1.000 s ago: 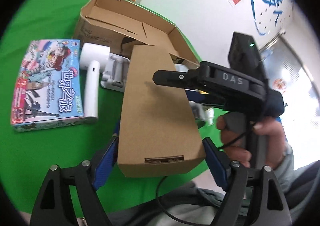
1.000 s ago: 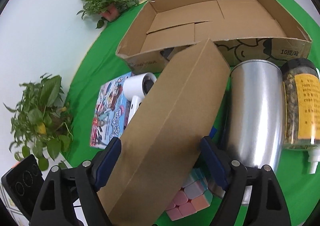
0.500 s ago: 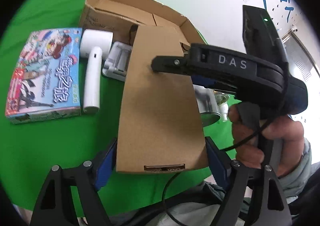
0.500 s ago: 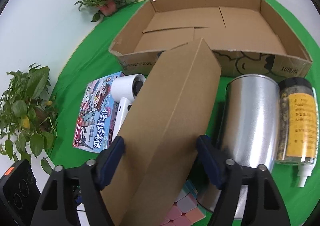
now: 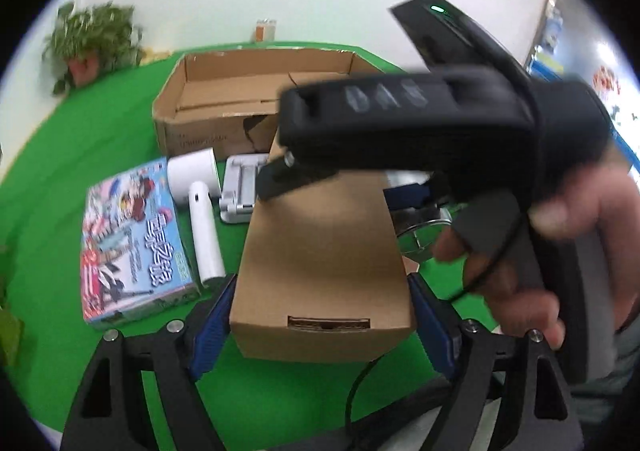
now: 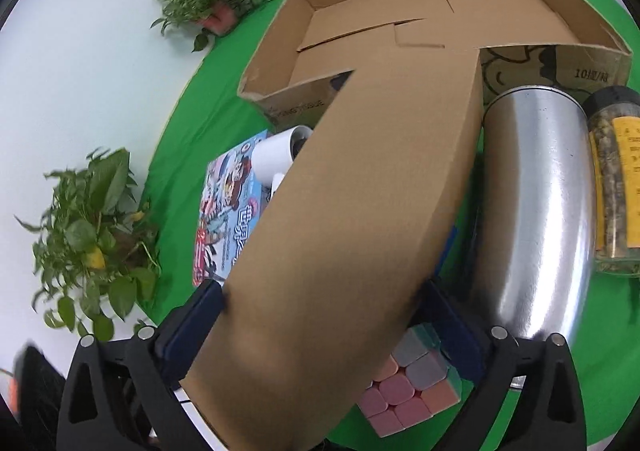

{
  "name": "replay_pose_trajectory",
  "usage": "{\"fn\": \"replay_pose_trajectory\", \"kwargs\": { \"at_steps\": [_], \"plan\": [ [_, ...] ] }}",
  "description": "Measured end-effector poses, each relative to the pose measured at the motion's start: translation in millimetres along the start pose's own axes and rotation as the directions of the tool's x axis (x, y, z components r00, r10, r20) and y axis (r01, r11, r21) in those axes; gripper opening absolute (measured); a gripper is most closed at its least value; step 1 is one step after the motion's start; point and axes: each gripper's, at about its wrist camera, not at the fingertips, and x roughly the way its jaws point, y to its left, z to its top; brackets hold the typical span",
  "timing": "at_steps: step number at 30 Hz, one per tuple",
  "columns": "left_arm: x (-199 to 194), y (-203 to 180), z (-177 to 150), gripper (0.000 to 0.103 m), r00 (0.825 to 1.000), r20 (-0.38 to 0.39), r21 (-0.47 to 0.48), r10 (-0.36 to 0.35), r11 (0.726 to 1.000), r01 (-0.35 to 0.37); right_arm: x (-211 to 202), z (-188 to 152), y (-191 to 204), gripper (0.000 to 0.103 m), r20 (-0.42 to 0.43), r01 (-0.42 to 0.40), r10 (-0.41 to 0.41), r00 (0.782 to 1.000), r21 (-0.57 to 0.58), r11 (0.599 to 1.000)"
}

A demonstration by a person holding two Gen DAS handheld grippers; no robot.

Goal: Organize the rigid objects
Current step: 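Lift the cardboard piece with the right gripper over the open box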

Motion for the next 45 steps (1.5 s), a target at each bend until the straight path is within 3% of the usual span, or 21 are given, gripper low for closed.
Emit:
{"fn": "replay_pose_trajectory", "kwargs": {
  "at_steps": [7,13,19,24,29,36,40,45],
  "plan": [
    [-3.7,-9.3,-3.4,0.082,0.998,0.027,0.04,0.049,0.998,-0.05,14.4,19.9,-3.4,0.103,-0.012,0.028,-0.028,1.0,0.015,0.999],
    [-10.0,-23.7,-8.9,0.082,0.993,0.062,0.11,0.096,0.989,-0.102,11.3,19.0,3.5,0.096,0.007,0.037,-0.037,0.999,0.009,0.999],
    [-29.1,-32.8,-4.3,0.082,0.981,0.148,0.167,0.123,0.975,-0.148,-16.5,17.0,17.0,0.094,0.089,0.021,-0.02,0.996,-0.007,1.0],
    [-37.4,-28.1,24.9,0.082,0.964,0.229,0.194,0.132,0.965,-0.178,-50.4,39.5,36.8,0.094,0.184,0.016,-0.005,0.983,-0.054,0.998],
    [-29.3,-12.4,71.9,0.082,0.95,0.275,0.181,0.15,0.962,-0.205,-72.8,93.4,55.2,0.094,0.236,0.02,0.003,0.972,-0.096,0.995],
    [-4.5,32.1,151.2,0.082,0.938,0.267,0.095,0.222,0.962,-0.255,-66.5,203.6,89.2,0.093,0.198,0.023,0.011,0.98,-0.169,0.985],
    [18.5,68.4,184.6,0.082,0.933,0.247,0.038,0.263,0.959,-0.28,-42.5,272.5,106.3,0.093,0.145,0.012,0.02,0.989,-0.22,0.975],
    [61.6,107.5,205.6,0.082,0.943,0.155,-0.028,0.294,0.956,-0.294,19.5,339.1,113.3,0.093,0.044,-0.003,0.015,0.999,-0.263,0.965]
  ]
}}
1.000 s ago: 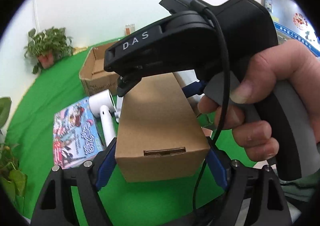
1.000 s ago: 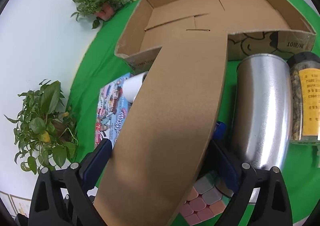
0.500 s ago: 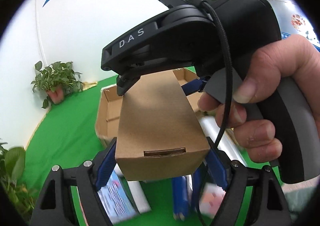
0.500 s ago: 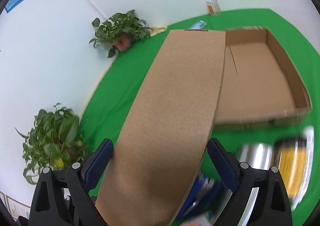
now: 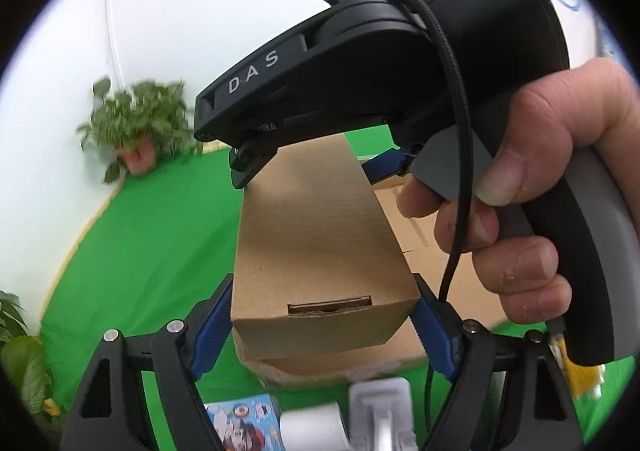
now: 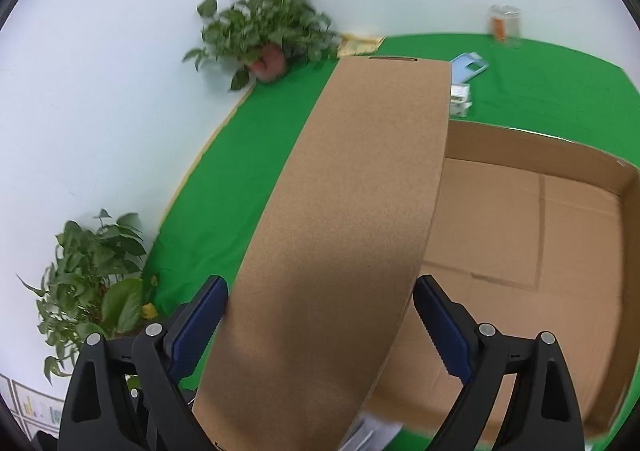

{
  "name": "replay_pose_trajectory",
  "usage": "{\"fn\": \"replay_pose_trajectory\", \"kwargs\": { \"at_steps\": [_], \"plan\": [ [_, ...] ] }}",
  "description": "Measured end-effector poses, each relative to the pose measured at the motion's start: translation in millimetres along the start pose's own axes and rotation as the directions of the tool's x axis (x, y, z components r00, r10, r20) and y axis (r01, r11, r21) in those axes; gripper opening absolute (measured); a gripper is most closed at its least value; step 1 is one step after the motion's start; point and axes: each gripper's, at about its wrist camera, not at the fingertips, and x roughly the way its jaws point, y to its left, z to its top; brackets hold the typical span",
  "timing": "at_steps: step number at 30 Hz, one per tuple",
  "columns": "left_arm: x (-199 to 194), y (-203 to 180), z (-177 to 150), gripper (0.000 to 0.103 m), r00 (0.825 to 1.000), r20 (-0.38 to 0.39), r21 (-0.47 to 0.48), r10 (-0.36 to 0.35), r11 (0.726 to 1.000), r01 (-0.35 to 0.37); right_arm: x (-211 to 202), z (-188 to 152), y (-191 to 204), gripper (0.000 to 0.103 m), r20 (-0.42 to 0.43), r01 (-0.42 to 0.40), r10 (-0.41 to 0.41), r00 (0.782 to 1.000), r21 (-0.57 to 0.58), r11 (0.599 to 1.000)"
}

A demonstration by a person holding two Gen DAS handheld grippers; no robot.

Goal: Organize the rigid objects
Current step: 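Lift the cardboard piece with the right gripper over the open box, then lower the cardboard piece into the box and open the right gripper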

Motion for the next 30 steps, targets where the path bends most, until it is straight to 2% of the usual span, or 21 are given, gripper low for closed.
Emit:
{"fn": "replay_pose_trajectory", "kwargs": {
  "at_steps": [5,11,13,17,21,22,24,25,26,27,28,30],
  "plan": [
    [59.8,16.9,-8.2,0.082,0.993,-0.12,-0.02,0.015,1.0,-0.017,80.5,26.6,-37.0,0.093,-0.092,-0.036,0.04,0.995,0.044,0.998],
    [96.2,35.3,-23.1,0.082,0.97,-0.24,-0.035,0.041,0.998,-0.05,150.7,23.7,-60.6,0.094,-0.16,-0.071,0.087,0.983,0.1,0.992],
    [99.7,43.2,-22.9,0.082,0.961,-0.272,-0.046,0.054,0.997,-0.069,161.3,22.2,-66.3,0.095,-0.164,-0.088,0.108,0.98,0.126,0.988],
    [89.6,66.4,-21.1,0.082,0.963,-0.261,-0.113,0.061,0.989,-0.093,165.7,20.1,-80.2,0.095,-0.157,-0.182,0.215,0.964,0.198,0.963],
    [75.5,90.0,-25.7,0.082,0.97,-0.243,-0.188,-0.017,0.982,-0.03,148.4,12.4,-79.7,0.094,-0.126,-0.202,0.228,0.965,0.193,0.96],
    [75.0,92.1,-27.1,0.082,0.972,-0.236,-0.182,-0.017,0.983,-0.027,140.9,11.2,-79.6,0.09,-0.121,-0.18,0.203,0.972,0.175,0.968],
    [75.5,96.5,-31.4,0.082,0.971,-0.238,-0.162,0.002,0.986,-0.042,123.1,2.2,-84.8,0.065,-0.102,-0.149,0.168,0.981,0.168,0.974],
    [76.6,97.3,-34.4,0.082,0.971,-0.241,-0.166,0.005,0.985,-0.046,118.0,-4.6,-88.6,0.058,-0.106,-0.136,0.157,0.982,0.177,0.975],
    [79.1,99.3,-36.4,0.082,0.969,-0.247,-0.179,-0.004,0.983,-0.042,115.7,-9.0,-94.1,0.045,-0.118,-0.123,0.147,0.982,0.187,0.975],
    [84.3,104.6,-37.6,0.082,0.966,-0.257,-0.202,-0.026,0.979,-0.027,118.9,-17.2,-98.1,0.037,-0.135,-0.112,0.14,0.981,0.194,0.975],
    [88.4,106.7,-39.1,0.082,0.963,-0.264,-0.22,-0.056,0.976,-0.003,122.5,-25.3,-99.5,0.034,-0.158,-0.106,0.138,0.978,0.195,0.975],
    [98.2,109.5,-43.3,0.081,0.952,-0.288,-0.236,-0.1,0.971,0.031,132.8,-37.9,-98.0,0.035,-0.167,-0.166,0.204,0.965,0.218,0.962]
  ]
}}
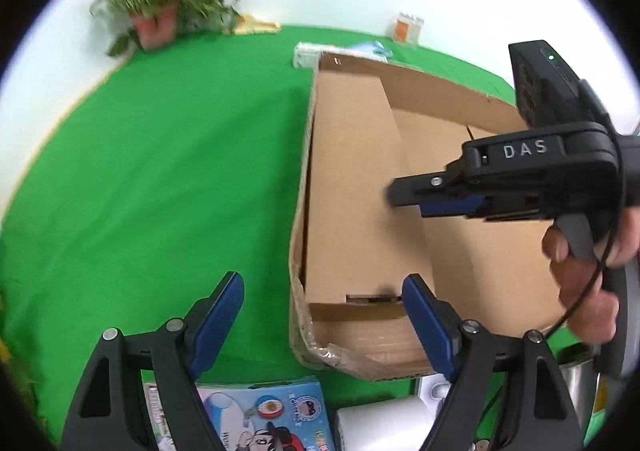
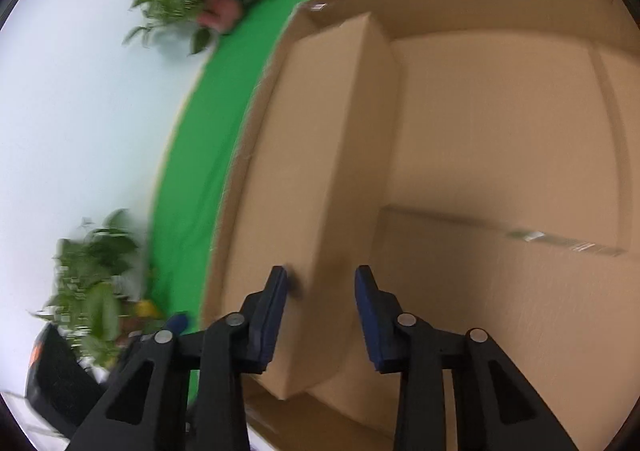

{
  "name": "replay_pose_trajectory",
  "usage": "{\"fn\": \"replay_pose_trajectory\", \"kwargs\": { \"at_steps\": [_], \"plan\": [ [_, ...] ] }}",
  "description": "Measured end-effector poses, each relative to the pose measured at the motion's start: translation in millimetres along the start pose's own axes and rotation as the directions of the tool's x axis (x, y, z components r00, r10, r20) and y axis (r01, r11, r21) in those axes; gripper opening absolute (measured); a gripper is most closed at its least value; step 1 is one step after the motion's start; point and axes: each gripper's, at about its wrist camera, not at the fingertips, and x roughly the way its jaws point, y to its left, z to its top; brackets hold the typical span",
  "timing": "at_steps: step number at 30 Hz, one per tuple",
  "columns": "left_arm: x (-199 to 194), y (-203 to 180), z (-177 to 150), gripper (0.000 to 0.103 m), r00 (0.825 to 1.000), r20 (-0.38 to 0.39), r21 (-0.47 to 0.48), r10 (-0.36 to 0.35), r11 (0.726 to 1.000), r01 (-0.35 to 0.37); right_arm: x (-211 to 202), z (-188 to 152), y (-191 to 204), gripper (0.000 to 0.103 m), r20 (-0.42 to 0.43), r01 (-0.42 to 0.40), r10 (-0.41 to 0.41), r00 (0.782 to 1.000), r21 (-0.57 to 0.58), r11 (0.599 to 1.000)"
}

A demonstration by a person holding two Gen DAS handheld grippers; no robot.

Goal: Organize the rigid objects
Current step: 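Lower the cardboard piece into the box and open the right gripper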

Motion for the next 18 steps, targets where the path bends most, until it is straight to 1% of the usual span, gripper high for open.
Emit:
{"fn": "replay_pose_trajectory", "kwargs": {
  "at_steps": [1,3,4,5,6,9,10,11,12,13,14,15,16,17,18],
  "plan": [
    [5.4,1.9,-1.4,0.08,1.0,-0.021,-0.002,-0.022,1.0,0.022,4.0,-4.9,0.4,0.036,-0.004,-0.011,0.011,1.0,0.003,1.0],
    [5.9,6.4,-4.7,0.071,0.996,-0.023,-0.037,-0.081,0.996,0.08,5.4,-9.8,5.5,0.038,0.015,0.02,-0.02,1.0,0.01,1.0],
    [5.0,1.7,-9.0,0.058,0.993,-0.042,-0.043,-0.107,0.994,0.105,5.0,-12.7,7.1,0.038,0.021,0.022,-0.023,1.0,0.013,1.0],
    [4.5,-1.6,-10.9,0.056,0.993,-0.055,-0.032,-0.101,0.995,0.099,4.8,-16.2,7.8,0.04,0.022,0.02,-0.02,1.0,0.011,1.0],
    [2.8,-6.8,-13.1,0.055,0.996,-0.055,-0.005,-0.071,0.997,0.071,3.3,-20.7,7.0,0.04,0.023,0.014,-0.014,1.0,0.009,1.0],
    [-0.8,-19.2,-23.5,0.052,0.998,-0.065,0.028,-0.028,0.999,0.03,-12.6,-38.4,7.7,0.041,0.037,-0.065,0.064,0.997,0.033,0.997],
    [-3.0,-19.6,-25.3,0.048,0.998,-0.063,0.028,-0.021,0.999,0.023,-22.8,-48.7,10.1,0.043,0.056,-0.049,0.048,0.997,0.016,0.999],
    [-5.6,-19.0,-26.2,0.045,0.998,-0.058,0.024,-0.02,0.999,0.021,-32.8,-57.6,13.1,0.048,0.079,-0.019,0.019,0.997,-0.001,1.0],
    [-7.8,-17.4,-26.8,0.043,0.998,-0.054,0.013,-0.023,1.0,0.024,-49.6,-70.0,15.8,0.056,0.114,0.025,-0.022,0.993,-0.02,1.0],
    [-8.9,-15.6,-27.4,0.04,0.998,-0.054,0.004,-0.028,1.0,0.028,-68.0,-85.4,16.9,0.059,0.156,0.076,-0.07,0.985,-0.034,0.996],
    [-9.2,-14.1,-29.2,0.036,0.998,-0.054,-0.002,-0.027,1.0,0.027,-82.8,-95.0,17.7,0.067,0.189,0.119,-0.109,0.976,-0.045,0.992],
    [-9.0,-12.5,-29.6,0.035,0.998,-0.057,-0.009,-0.028,1.0,0.028,-104.8,-113.9,19.6,0.073,0.256,0.215,-0.19,0.948,-0.076,0.974],
    [-7.5,-11.0,-29.6,0.033,0.998,-0.061,-0.019,-0.034,0.999,0.033,-118.6,-126.3,21.0,0.074,0.303,0.286,-0.245,0.921,-0.099,0.953],
    [-6.9,-9.0,-30.2,0.032,0.997,-0.064,-0.032,-0.036,0.999,0.034,-132.5,-142.4,19.2,0.074,0.355,0.384,-0.324,0.877,-0.111,0.917],
    [-5.8,-7.1,-29.8,0.032,0.997,-0.063,-0.048,-0.045,0.998,0.042,-142.2,-156.3,12.1,0.07,0.378,0.467,-0.4,0.835,-0.103,0.878]
  ]
}}
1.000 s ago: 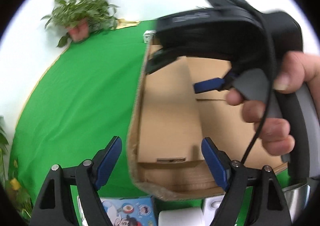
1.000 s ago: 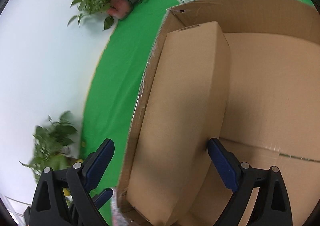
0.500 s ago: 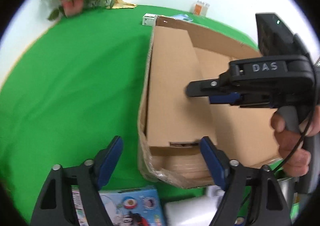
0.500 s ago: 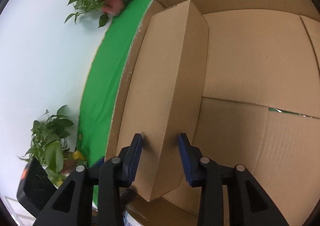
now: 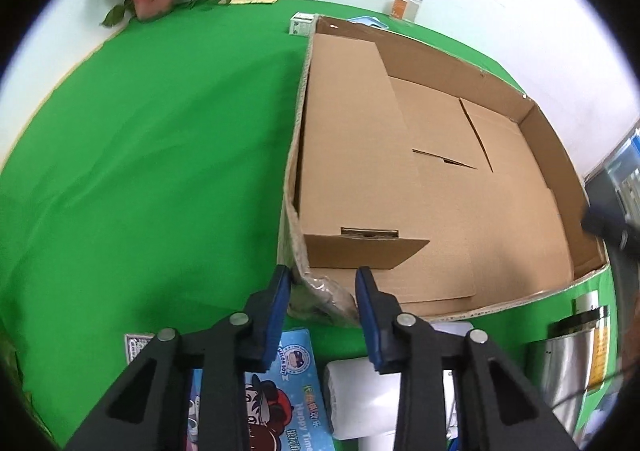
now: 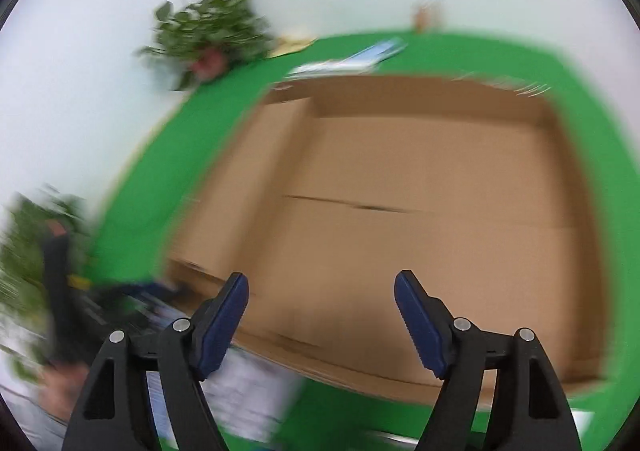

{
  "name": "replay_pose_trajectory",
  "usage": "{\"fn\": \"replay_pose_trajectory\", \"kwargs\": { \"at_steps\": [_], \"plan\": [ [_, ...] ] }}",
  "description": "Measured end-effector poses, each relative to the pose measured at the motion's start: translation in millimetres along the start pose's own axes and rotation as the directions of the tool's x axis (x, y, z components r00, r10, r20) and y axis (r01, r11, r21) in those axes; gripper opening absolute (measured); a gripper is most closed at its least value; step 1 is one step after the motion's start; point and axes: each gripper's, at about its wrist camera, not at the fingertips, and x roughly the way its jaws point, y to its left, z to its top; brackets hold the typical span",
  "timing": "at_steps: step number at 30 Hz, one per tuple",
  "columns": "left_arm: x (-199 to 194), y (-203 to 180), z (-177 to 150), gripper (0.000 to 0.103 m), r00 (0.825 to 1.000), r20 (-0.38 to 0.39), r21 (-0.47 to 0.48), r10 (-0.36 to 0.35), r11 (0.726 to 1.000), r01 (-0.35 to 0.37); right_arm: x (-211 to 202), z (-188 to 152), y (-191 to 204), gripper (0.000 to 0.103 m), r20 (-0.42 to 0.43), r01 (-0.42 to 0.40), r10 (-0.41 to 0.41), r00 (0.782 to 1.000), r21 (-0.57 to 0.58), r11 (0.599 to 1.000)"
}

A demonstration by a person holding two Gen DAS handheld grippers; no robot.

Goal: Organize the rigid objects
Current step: 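Lower the cardboard piece into the box and open the right gripper, then withdraw the right gripper from the box toward the silver can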

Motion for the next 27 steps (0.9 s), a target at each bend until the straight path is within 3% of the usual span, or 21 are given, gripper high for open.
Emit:
{"fn": "replay_pose_trajectory", "kwargs": {
  "at_steps": [1,3,5,9,16,19,20,21,22,23,24,25,26,27],
  "plan": [
    [-0.3,1.0,-1.8,0.031,1.0,0.002,-0.01,-0.002,1.0,0.002,-4.4,-7.8,-9.5,0.063,-0.007,0.049,-0.049,0.999,-0.01,0.999],
    [-1.8,-2.4,-5.5,0.028,1.0,0.004,-0.008,0.016,1.0,-0.016,-5.3,-27.6,-32.7,0.029,-0.058,0.12,-0.119,0.991,0.013,0.993],
    [-2.3,-5.7,-8.5,0.025,1.0,0.004,-0.002,0.031,1.0,-0.031,-4.7,-43.2,-54.2,0.017,-0.101,0.154,-0.149,0.984,0.047,0.987],
    [-4.1,-5.8,-12.4,0.024,0.999,-0.008,-0.021,0.036,0.999,-0.036,-9.5,-65.3,-86.2,0.009,-0.107,0.16,-0.151,0.983,0.077,0.984],
    [-11.5,-4.4,-19.7,0.023,0.999,-0.023,-0.057,0.046,0.997,-0.047,-12.3,-75.6,-94.0,0.008,-0.137,0.141,-0.131,0.982,0.066,0.988],
    [-14.6,-4.9,-23.9,0.023,0.998,-0.023,-0.056,0.057,0.997,-0.058,-17.6,-73.3,-95.8,0.014,-0.107,0.168,-0.161,0.981,0.06,0.984],
    [-16.1,-4.5,-24.8,0.025,0.998,-0.017,-0.058,0.059,0.997,-0.06,-24.6,-74.9,-94.2,0.027,-0.088,0.164,-0.16,0.983,0.052,0.985],
    [-18.7,-3.3,-24.9,0.026,0.998,0.0,-0.07,0.058,0.996,-0.058,-35.6,-77.5,-89.5,0.053,-0.061,0.154,-0.151,0.987,0.046,0.987],
    [-22.9,-2.7,-24.6,0.028,0.998,0.019,-0.077,0.058,0.995,-0.056,-47.9,-79.4,-82.7,0.068,-0.024,0.142,-0.141,0.99,0.041,0.989],
    [-31.3,-3.7,-23.5,0.027,0.997,0.047,-0.074,0.067,0.995,-0.063,-62.8,-81.9,-76.3,0.092,0.033,0.125,-0.126,0.992,0.033,0.992],
    [-45.5,-7.2,-24.3,0.028,0.991,0.108,-0.056,0.076,0.996,-0.07,-78.6,-85.3,-69.3,0.103,0.093,0.112,-0.114,0.989,0.019,0.993],
    [-57.1,-12.1,-24.3,0.031,0.983,0.165,-0.034,0.084,0.996,-0.079,-98.0,-91.3,-59.2,0.103,0.17,0.12,-0.118,0.978,-0.002,0.993],
    [-76.4,-20.1,-26.8,0.051,0.962,0.255,0.003,0.099,0.995,-0.103,-106.3,-91.5,-49.7,0.103,0.214,0.136,-0.13,0.968,-0.016,0.991],
    [-101.9,-31.6,-33.2,0.07,0.915,0.382,0.044,0.128,0.987,-0.156,-117.0,-96.8,-40.1,0.103,0.251,0.16,-0.148,0.957,-0.026,0.987]
  ]
}}
